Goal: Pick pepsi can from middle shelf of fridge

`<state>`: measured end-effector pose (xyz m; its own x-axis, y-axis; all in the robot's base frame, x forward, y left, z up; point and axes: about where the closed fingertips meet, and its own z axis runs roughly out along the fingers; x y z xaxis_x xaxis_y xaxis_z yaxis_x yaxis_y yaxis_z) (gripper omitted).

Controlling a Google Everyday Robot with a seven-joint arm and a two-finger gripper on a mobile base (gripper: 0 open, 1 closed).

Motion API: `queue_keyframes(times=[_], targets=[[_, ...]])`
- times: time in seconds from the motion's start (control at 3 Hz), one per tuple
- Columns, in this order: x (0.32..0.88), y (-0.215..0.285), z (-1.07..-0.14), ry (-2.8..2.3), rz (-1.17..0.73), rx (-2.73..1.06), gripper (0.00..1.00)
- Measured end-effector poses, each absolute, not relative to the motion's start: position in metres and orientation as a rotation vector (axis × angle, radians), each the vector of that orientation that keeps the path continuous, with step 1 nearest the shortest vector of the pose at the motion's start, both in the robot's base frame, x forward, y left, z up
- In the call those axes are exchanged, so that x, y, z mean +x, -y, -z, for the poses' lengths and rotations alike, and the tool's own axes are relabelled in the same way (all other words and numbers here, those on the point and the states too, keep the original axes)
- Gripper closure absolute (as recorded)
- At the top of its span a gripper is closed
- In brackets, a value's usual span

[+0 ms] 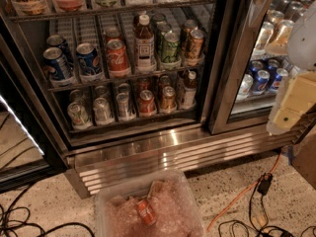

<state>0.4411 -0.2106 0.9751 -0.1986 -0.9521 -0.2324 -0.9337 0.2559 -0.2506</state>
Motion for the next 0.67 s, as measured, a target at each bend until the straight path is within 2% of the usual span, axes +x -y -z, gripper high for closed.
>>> queue_keyframes(times=[0.67], targets=[[0.453, 0.156, -0.973, -2.065, -0.154, -1.620, 0.00]])
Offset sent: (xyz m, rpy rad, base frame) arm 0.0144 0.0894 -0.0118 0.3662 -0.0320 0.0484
